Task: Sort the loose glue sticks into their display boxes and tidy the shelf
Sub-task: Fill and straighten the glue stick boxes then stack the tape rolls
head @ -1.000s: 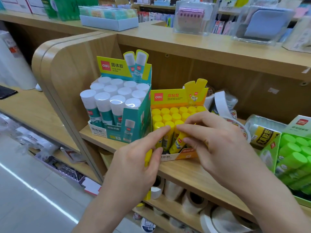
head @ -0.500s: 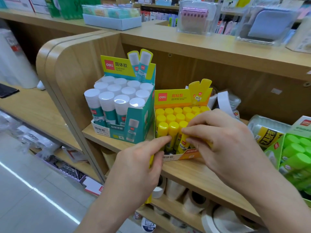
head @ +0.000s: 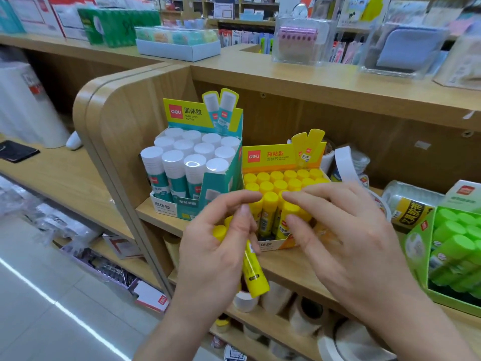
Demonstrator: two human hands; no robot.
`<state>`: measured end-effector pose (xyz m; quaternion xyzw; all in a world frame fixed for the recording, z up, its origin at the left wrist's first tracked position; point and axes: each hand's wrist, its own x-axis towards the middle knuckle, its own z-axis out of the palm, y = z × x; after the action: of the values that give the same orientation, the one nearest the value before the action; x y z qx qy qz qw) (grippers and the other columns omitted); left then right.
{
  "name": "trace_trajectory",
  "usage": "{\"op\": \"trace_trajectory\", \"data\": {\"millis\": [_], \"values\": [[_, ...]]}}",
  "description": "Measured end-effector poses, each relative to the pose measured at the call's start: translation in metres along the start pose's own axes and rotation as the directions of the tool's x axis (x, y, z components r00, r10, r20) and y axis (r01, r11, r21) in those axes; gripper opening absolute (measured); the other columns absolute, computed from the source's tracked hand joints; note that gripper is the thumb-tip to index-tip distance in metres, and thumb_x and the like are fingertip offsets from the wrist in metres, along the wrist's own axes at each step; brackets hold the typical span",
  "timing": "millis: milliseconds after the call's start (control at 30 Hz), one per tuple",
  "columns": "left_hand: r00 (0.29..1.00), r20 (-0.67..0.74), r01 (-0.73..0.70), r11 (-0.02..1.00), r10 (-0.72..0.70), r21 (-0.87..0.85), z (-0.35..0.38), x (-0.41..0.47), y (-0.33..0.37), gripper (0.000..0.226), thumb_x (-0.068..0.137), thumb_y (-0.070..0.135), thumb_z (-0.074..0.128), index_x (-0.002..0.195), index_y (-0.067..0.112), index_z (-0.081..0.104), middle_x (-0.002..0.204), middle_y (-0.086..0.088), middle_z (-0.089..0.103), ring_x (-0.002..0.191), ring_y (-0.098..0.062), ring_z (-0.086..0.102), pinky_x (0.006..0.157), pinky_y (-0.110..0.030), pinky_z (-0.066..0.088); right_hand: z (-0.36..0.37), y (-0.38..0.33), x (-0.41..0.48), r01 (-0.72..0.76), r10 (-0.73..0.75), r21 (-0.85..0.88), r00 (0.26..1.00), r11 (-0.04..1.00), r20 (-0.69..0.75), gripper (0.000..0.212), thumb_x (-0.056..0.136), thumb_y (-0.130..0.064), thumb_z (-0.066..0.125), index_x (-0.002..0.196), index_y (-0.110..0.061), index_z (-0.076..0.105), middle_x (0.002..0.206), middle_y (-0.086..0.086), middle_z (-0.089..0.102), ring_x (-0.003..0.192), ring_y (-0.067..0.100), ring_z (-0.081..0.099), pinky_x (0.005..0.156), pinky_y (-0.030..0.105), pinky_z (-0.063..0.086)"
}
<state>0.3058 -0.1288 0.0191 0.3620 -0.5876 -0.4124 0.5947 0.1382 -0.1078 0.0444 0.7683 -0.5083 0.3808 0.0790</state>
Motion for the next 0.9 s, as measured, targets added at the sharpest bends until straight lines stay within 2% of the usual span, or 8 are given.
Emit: {"op": "trace_trajectory", "data": {"millis": [100, 167, 300, 433, 567, 733, 833, 900], "values": [[0.992, -0.119, 0.017, 0.99, -0.034, -0.141, 0.01, 0.0, 0.005, 0.016, 0.094, 0.017, 0.052, 0.096, 0.018, 0.067, 0.066, 0.001, 0.057, 0.058, -0.011, 0.057, 0.055, -0.021, 0.047, -0.003, -0.024, -0.013, -0.144, 0.103, 0.29, 0.983, 0.946, 0.155, 0.042, 0.081, -0.06, 0.058, 0.114, -0.035, 0.062, 0.091, -0.016, 0.063, 0.087, 0.001, 0.059, 0.075, 0.008, 0.041], [0.985, -0.171, 0.004, 0.986, -0.033, -0.169, 0.016, -0.001, 0.007, 0.013, 0.094, 0.022, 0.054, 0.094, 0.02, 0.067, 0.069, 0.003, 0.058, 0.064, -0.008, 0.057, 0.058, -0.02, 0.048, 0.003, -0.034, -0.019, -0.316, 0.163, 0.488, 0.93, 0.814, 0.33, 0.053, 0.07, -0.063, 0.067, 0.118, -0.045, 0.052, 0.095, -0.019, 0.066, 0.087, -0.004, 0.063, 0.07, 0.003, 0.042], [0.973, -0.206, 0.036, 0.948, -0.106, -0.317, 0.024, -0.004, 0.01, 0.012, 0.092, 0.023, 0.053, 0.095, 0.023, 0.065, 0.065, -0.001, 0.058, 0.063, -0.015, 0.057, 0.058, -0.032, 0.051, 0.018, -0.035, -0.024, -0.504, 0.269, 0.714, 0.864, 0.487, 0.426, 0.052, 0.07, -0.032, 0.077, 0.111, -0.05, 0.049, 0.098, -0.014, 0.071, 0.085, 0.003, 0.069, 0.073, 0.014, 0.051], [0.968, -0.197, 0.074, 0.927, -0.156, -0.368, 0.025, -0.005, 0.013, 0.017, 0.088, 0.021, 0.059, 0.104, 0.023, 0.062, 0.069, -0.005, 0.059, 0.065, -0.015, 0.059, 0.062, -0.033, 0.052, 0.024, -0.035, -0.027, -0.529, 0.284, 0.793, 0.844, 0.302, 0.455, 0.057, 0.07, -0.021, 0.078, 0.116, -0.042, 0.053, 0.099, 0.005, 0.073, 0.093, 0.02, 0.071, 0.081, 0.031, 0.056], [0.979, -0.172, 0.039, 0.924, -0.112, -0.381, 0.023, -0.006, 0.012, 0.025, 0.086, 0.014, 0.058, 0.107, 0.027, 0.062, 0.079, -0.002, 0.061, 0.072, -0.017, 0.059, 0.067, -0.036, 0.051, 0.02, -0.029, -0.03, -0.561, 0.311, 0.78, 0.821, 0.277, 0.48, 0.051, 0.068, -0.014, 0.076, 0.113, -0.035, 0.062, 0.097, 0.009, 0.072, 0.088, 0.03, 0.069, 0.08, 0.032, 0.057], [0.977, -0.211, -0.109, 0.896, 0.018, -0.43, 0.001, 0.009, 0.021, 0.028, 0.088, 0.007, 0.051, 0.112, 0.02, 0.056, 0.092, -0.011, 0.062, 0.073, -0.019, 0.063, 0.069, -0.033, 0.053, 0.002, -0.012, -0.034, -0.591, 0.284, 0.717, 0.807, 0.37, 0.518, 0.047, 0.068, -0.016, 0.073, 0.108, -0.041, 0.069, 0.092, -0.003, 0.069, 0.088, 0.008, 0.065, 0.074, 0.017, 0.052], [0.972, -0.199, -0.18, 0.945, 0.128, -0.273, -0.014, 0.016, 0.023, 0.023, 0.092, 0.01, 0.05, 0.11, 0.023, 0.054, 0.094, -0.011, 0.06, 0.075, -0.022, 0.065, 0.068, -0.034, 0.055, -0.011, 0.003, -0.034, -0.568, 0.285, 0.708, 0.823, 0.42, 0.491, 0.03, 0.078, -0.019, 0.071, 0.102, -0.038, 0.073, 0.1, -0.007, 0.072, 0.094, 0.003, 0.066, 0.077, 0.009, 0.047], [0.971, -0.177, -0.191, 0.965, 0.159, -0.181, -0.016, 0.017, 0.019, 0.021, 0.094, 0.011, 0.05, 0.105, 0.027, 0.058, 0.089, -0.013, 0.054, 0.068, -0.02, 0.061, 0.061, -0.032, 0.055, -0.017, 0.01, -0.034, -0.562, 0.313, 0.755, 0.824, 0.338, 0.473, 0.027, 0.074, -0.029, 0.079, 0.101, -0.031, 0.074, 0.099, -0.002, 0.073, 0.09, 0.006, 0.067, 0.074, 0.013, 0.049]]}}
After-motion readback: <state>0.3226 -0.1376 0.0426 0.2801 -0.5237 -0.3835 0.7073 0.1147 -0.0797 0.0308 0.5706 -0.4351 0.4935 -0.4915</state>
